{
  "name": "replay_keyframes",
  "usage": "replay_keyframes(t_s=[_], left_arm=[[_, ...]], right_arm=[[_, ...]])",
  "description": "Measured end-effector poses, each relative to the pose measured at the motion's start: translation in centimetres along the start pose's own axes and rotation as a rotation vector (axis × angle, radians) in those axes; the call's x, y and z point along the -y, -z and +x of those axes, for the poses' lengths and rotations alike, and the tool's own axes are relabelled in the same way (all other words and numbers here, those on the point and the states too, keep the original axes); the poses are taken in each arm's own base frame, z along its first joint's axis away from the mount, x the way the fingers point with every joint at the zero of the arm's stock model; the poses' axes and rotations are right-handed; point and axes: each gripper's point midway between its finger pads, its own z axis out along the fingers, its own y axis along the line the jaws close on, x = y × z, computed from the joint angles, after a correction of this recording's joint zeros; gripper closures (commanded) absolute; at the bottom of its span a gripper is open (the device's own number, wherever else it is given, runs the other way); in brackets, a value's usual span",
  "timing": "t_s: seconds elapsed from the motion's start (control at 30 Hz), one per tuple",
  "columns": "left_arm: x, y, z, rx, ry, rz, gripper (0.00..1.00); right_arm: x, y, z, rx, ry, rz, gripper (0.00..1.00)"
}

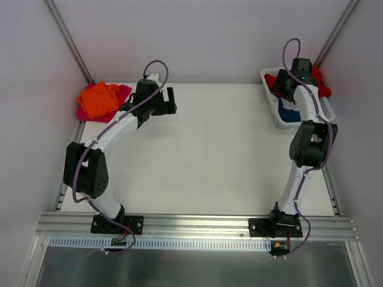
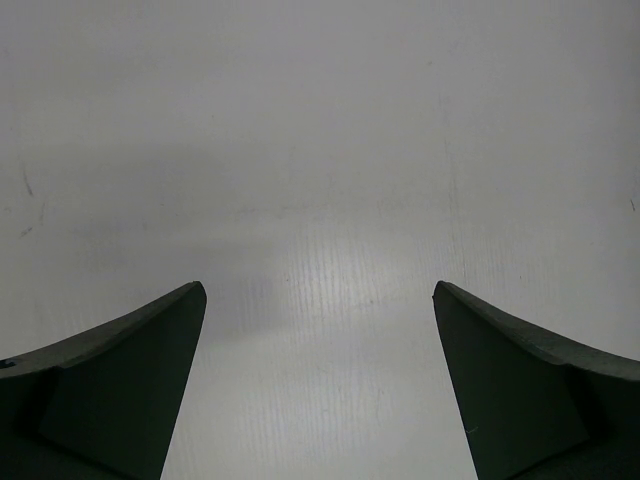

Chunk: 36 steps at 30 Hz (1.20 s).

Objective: Fold and stack the t-shirts
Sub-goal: Grab crumpled tshirt from bin with the right arm

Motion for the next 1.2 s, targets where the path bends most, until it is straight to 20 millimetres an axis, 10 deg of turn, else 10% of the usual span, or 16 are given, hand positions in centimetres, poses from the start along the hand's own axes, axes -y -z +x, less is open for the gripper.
replay_keyframes(t_s=[0.33,0.57,0.73,1.2], left_arm=[[0.0,0.0,0.0,0.000,0.000,0.000,0.01],[0.0,0.0,0.0,0.000,0.000,0.000,0.01],[0.0,0.0,0.0,-0.001,0.000,0.001,0.01],[0.0,0.0,0.0,-0.001,0.001,0.002,0.01]], right_arm=[[2.0,-1.1,1.7,-0.034,-0.016,0.035,0.37],[1.4,-1.9,2.5,-0.032,-0.029,0.001,0.63],[1.2,-2.0,2.8,-0.031,-0.031,-0.016,0.99],[0.8,-1.0,3.0,-0.032,-0.016,-0.014,1.00]])
